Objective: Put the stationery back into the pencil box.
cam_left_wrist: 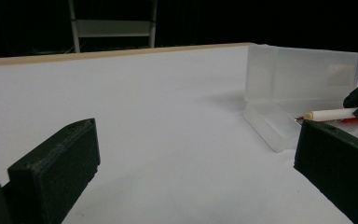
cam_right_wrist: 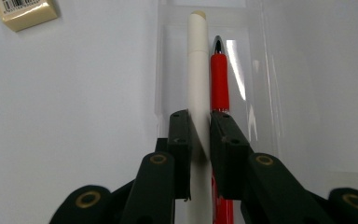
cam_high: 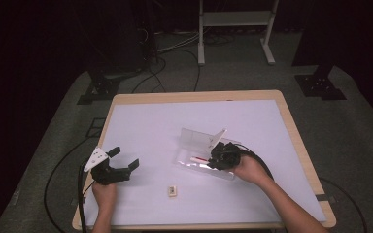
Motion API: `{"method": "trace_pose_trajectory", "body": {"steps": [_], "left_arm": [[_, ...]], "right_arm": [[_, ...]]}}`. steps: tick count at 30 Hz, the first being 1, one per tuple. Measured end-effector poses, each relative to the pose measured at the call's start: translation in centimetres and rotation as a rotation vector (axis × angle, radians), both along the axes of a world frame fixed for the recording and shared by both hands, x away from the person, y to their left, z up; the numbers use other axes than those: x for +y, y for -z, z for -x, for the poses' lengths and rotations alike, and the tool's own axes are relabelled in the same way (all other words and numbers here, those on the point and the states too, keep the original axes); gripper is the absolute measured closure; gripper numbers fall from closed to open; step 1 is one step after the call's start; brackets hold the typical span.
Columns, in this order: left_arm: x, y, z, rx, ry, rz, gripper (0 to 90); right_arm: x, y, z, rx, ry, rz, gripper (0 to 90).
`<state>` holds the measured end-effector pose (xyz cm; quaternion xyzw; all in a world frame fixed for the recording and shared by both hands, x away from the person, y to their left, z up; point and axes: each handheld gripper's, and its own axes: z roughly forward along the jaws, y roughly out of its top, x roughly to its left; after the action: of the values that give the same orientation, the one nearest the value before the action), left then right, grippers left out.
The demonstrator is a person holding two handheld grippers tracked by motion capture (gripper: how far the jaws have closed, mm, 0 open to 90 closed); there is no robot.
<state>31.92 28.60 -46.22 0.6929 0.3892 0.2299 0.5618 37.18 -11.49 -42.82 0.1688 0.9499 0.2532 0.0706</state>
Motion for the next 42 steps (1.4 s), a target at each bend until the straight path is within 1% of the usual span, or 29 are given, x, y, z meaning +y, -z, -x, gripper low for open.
{"method": "trace_pose_trajectory", "body": {"steps": [20,32,40,42], "left_arm": [[0.0,0.0,0.0,0.000,0.000,0.001,0.0],[0.0,0.0,0.0,0.000,0.000,0.001,0.0],[0.0,0.0,0.0,-0.001,0.001,0.001,0.0],[0.0,0.0,0.0,0.001,0.000,0.001,0.0]], "right_arm": [[0.4,1.0,-0.5,0.044,0.001,0.013,78.0],[0.3,1.1,-0.7,0.052,0.003,0.016,77.7],[0.3,1.0,-0.7,0.050,0.001,0.016,77.1],[0.2,1.0,-0.7,0.052,0.003,0.008,75.2]]}}
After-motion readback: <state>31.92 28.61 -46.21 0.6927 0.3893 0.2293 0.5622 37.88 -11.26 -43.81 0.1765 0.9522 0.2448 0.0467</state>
